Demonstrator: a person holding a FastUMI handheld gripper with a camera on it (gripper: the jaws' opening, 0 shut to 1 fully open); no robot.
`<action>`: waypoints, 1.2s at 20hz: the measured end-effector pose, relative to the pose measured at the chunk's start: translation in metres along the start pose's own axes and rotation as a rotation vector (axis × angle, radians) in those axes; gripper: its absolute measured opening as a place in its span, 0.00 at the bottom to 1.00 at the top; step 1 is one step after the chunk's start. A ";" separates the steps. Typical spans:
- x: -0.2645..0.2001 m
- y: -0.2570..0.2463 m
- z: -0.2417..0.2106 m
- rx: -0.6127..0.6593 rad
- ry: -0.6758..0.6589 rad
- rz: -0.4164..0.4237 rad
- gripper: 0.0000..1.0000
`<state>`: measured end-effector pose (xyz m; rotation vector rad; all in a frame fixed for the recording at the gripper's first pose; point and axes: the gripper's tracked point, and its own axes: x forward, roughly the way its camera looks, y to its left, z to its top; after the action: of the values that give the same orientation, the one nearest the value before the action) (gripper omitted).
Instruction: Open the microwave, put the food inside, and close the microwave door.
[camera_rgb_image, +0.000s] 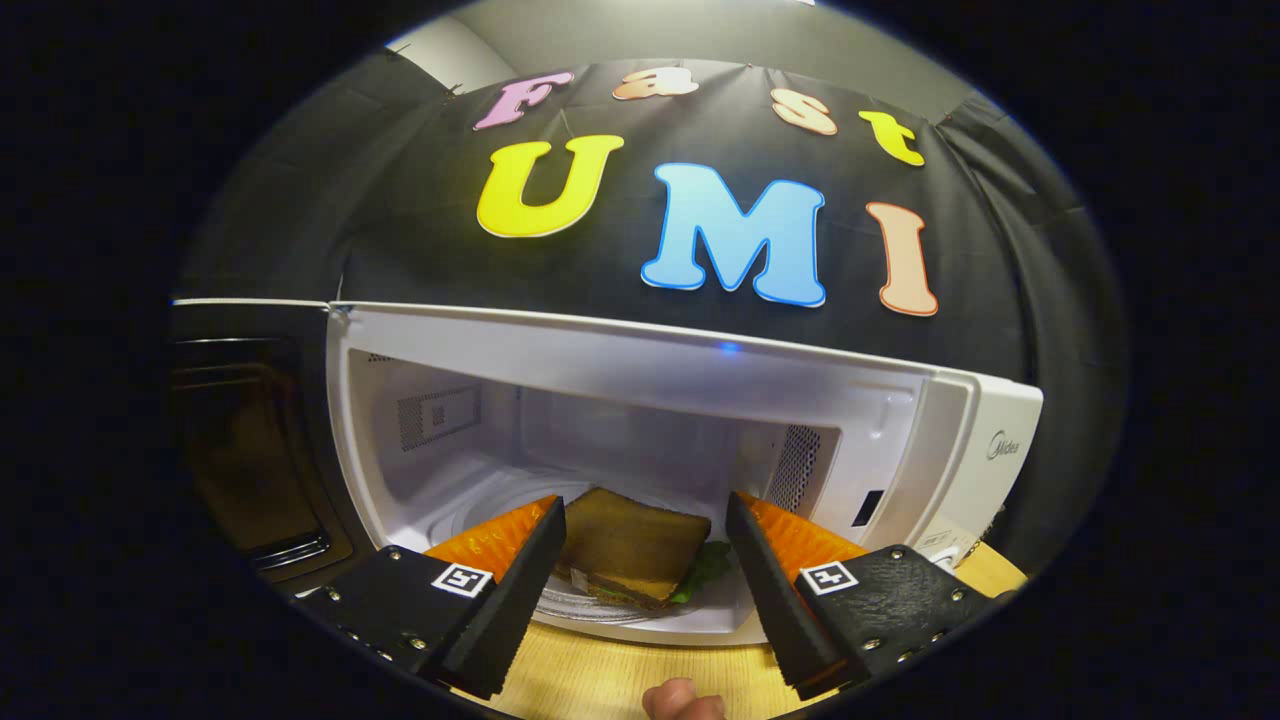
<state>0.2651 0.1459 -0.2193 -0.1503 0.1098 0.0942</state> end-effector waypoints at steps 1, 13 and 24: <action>-0.005 -0.001 -0.002 0.020 0.007 0.017 0.95; -0.113 -0.006 0.029 0.194 -0.032 0.050 0.75; -0.193 0.016 0.053 0.190 -0.008 0.101 0.08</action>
<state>0.0776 0.1532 -0.1475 0.0459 0.1172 0.1844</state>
